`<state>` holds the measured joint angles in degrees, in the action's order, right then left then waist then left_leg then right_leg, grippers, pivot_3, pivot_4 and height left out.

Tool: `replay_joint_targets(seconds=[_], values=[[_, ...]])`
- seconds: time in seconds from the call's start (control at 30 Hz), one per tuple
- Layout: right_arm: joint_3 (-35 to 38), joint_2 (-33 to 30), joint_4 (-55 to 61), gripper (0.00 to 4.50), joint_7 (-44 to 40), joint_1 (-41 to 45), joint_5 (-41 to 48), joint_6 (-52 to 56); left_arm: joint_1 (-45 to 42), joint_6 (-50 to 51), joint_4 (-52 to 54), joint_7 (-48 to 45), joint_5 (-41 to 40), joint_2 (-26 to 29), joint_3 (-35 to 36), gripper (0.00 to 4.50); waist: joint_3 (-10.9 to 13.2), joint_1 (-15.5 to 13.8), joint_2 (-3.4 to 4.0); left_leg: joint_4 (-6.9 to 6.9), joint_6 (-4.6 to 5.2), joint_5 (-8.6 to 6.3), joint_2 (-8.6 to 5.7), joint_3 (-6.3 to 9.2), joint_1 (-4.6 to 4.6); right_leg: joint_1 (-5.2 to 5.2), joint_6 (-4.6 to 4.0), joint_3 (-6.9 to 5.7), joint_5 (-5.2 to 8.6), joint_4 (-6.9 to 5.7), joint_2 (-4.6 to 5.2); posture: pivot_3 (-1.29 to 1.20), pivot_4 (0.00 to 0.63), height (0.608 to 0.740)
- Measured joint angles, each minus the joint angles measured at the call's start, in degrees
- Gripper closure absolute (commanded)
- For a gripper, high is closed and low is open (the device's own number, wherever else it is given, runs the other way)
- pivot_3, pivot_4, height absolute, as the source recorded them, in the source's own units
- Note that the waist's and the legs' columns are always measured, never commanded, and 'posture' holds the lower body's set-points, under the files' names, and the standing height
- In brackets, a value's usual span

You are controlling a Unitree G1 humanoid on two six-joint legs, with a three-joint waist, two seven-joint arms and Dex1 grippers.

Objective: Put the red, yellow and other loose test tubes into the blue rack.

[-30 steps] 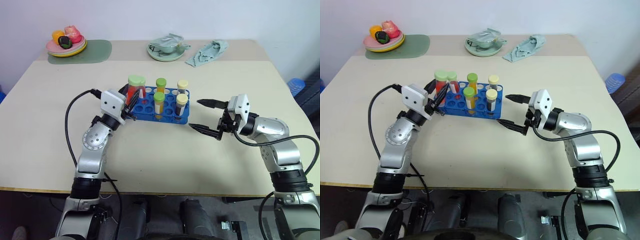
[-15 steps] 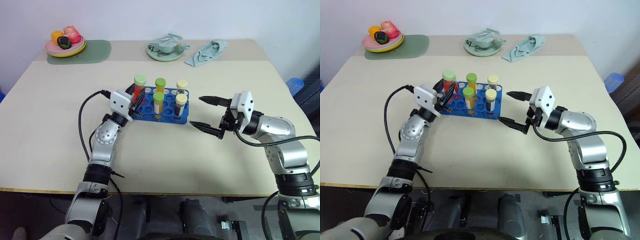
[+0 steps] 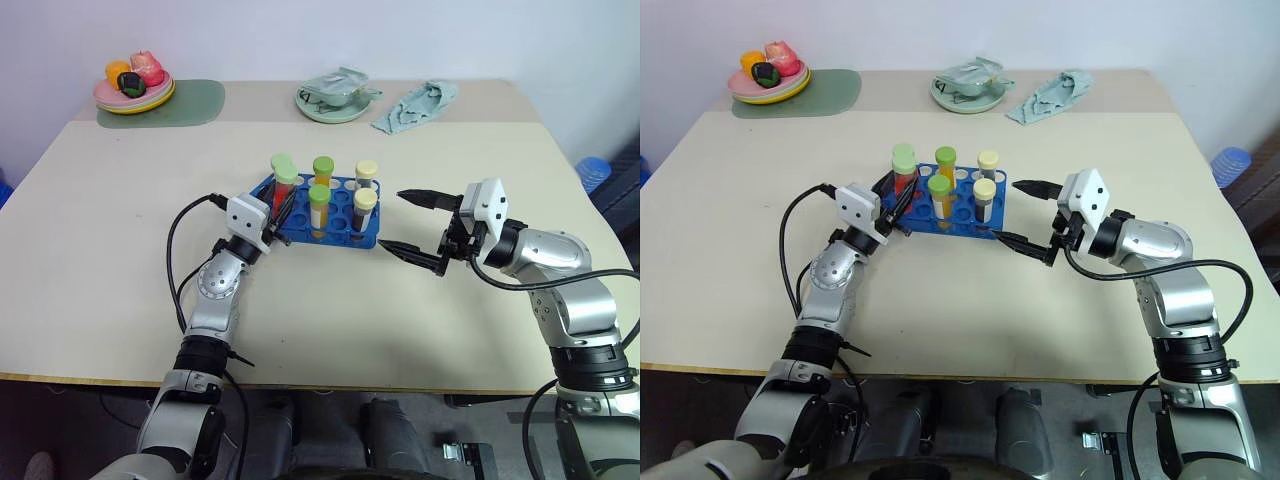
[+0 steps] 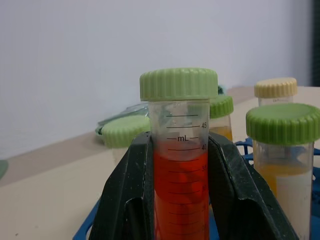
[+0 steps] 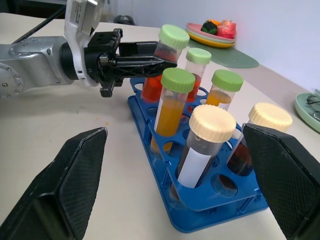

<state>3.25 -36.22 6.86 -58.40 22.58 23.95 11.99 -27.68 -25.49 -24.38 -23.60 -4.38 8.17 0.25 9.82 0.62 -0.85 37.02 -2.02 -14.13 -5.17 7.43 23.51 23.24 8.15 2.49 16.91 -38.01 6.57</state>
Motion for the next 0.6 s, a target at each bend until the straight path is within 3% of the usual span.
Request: replay_joint_targets(seconds=[0.1, 0.3, 0.43, 0.6], values=[[0.0, 0.0, -0.5, 0.07, -0.3, 0.0, 0.0, -0.3, 0.0, 0.2, -0.2, 0.1, 0.1, 0.0, 0.0, 3.62, 0.0, 0.0, 0.00, 0.00, 0.00, 0.00, 0.00, 0.00, 0.00, 0.00, 0.00, 0.00, 0.00, 0.00, 0.00, 0.00, 0.150, 0.740], [0.0, 0.0, -0.6, 0.07, -0.5, 0.0, -0.1, -0.7, 0.3, 1.4, -2.1, -0.2, -0.6, 0.0, 0.0, 0.79, 0.0, 0.0, -0.01, 0.00, 0.05, -0.03, 0.00, 0.01, 0.00, 0.00, 0.00, 0.00, 0.00, 0.00, 0.00, 0.00, 0.150, 0.740], [0.0, 0.0, -1.4, 0.07, -0.5, 0.0, -0.1, -0.8, 0.8, 2.9, 0.3, 0.1, -1.5, 0.0, 0.2, 0.79, 0.0, 0.1, -0.01, -0.01, 0.20, -0.12, 0.01, 0.02, 0.00, 0.02, 0.00, -0.01, 0.00, 0.00, -0.01, 0.00, 0.150, 0.740], [0.1, 0.3, -1.6, 0.07, -0.2, -0.1, 0.0, -1.2, 5.8, 10.4, 12.6, -0.1, -5.1, 0.8, 0.5, 0.79, 0.0, 0.2, 0.00, -0.02, 0.22, -0.13, 0.03, 0.02, 0.00, 0.03, 0.00, 0.01, 0.00, -0.01, -0.02, 0.00, 0.150, 0.740]])
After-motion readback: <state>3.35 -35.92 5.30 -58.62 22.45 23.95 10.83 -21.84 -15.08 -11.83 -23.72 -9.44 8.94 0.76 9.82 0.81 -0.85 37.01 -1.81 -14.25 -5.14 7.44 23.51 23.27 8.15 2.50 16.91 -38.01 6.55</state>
